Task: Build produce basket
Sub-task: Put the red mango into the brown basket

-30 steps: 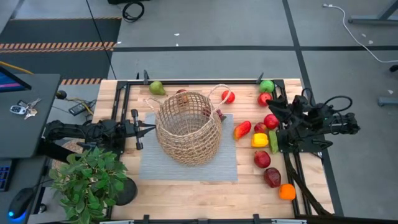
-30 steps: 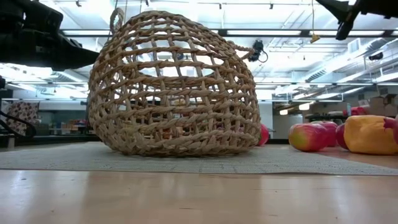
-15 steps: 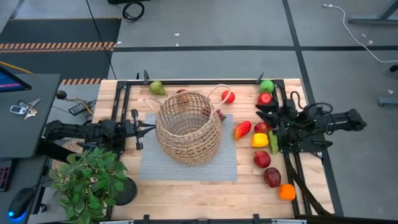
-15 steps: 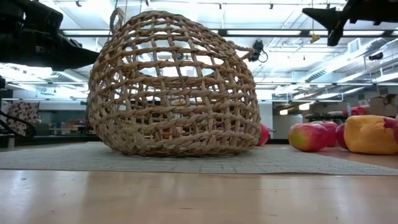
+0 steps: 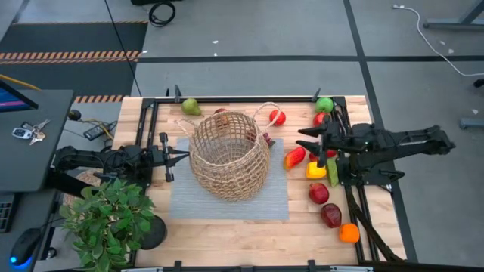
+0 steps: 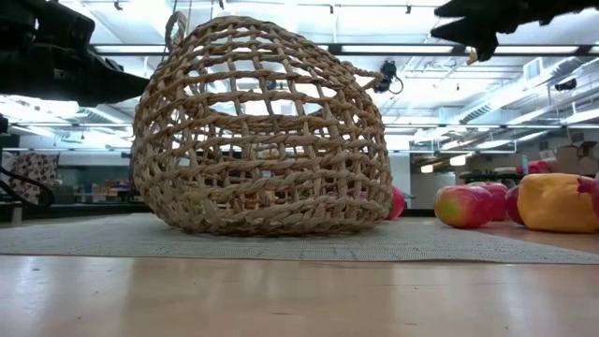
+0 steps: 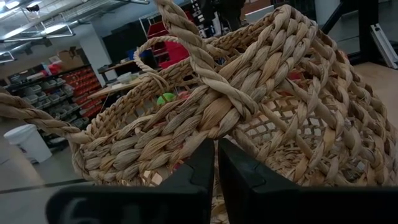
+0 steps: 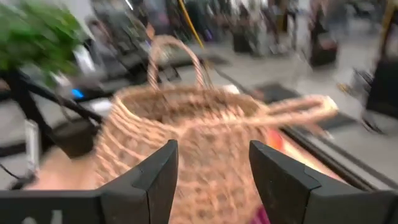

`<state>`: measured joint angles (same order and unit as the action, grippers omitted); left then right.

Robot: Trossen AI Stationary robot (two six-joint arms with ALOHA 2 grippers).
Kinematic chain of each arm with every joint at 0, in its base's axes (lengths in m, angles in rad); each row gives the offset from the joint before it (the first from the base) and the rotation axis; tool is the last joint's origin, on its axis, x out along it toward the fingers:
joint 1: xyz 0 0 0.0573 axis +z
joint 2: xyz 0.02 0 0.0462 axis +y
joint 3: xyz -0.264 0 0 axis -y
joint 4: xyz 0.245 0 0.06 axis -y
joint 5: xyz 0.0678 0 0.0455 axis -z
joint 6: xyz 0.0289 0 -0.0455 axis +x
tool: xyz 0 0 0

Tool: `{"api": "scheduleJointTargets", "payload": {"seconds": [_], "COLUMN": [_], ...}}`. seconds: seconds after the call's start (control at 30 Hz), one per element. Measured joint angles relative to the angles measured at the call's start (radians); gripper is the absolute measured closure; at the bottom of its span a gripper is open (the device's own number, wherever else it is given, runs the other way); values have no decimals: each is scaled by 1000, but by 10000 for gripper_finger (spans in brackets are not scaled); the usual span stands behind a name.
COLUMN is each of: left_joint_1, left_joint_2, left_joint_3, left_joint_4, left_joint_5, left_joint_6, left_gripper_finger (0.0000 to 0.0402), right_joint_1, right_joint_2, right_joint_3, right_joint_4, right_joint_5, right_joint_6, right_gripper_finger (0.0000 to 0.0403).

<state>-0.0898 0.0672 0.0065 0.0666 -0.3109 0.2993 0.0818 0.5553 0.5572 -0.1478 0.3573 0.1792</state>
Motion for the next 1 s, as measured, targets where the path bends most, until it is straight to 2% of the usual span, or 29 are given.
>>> {"api": "scheduleJointTargets", "payload": {"seconds": [0.27,0.43,0.53,0.7,1.0], "left_joint_1": [0,0,0,0,0], "left_joint_2": [0,0,0,0,0], "left_joint_3": [0,0,0,0,0], "left_joint_4": [0,0,0,0,0], "left_joint_5": [0,0,0,1,1], "left_joint_6": [0,0,0,0,0], "left_gripper_finger": [366,371,374,369,371], "right_joint_1": [22,23,23,20,0], "right_joint_2": [168,314,410,539,654], "right_joint_3": [243,294,294,295,296], "right_joint_4": [-382,-529,-558,-567,-569], "right_joint_5": [8,-10,-43,-40,-26], "right_joint_6": [157,162,135,-3,-36], "right_gripper_finger": [199,199,199,187,113]}}
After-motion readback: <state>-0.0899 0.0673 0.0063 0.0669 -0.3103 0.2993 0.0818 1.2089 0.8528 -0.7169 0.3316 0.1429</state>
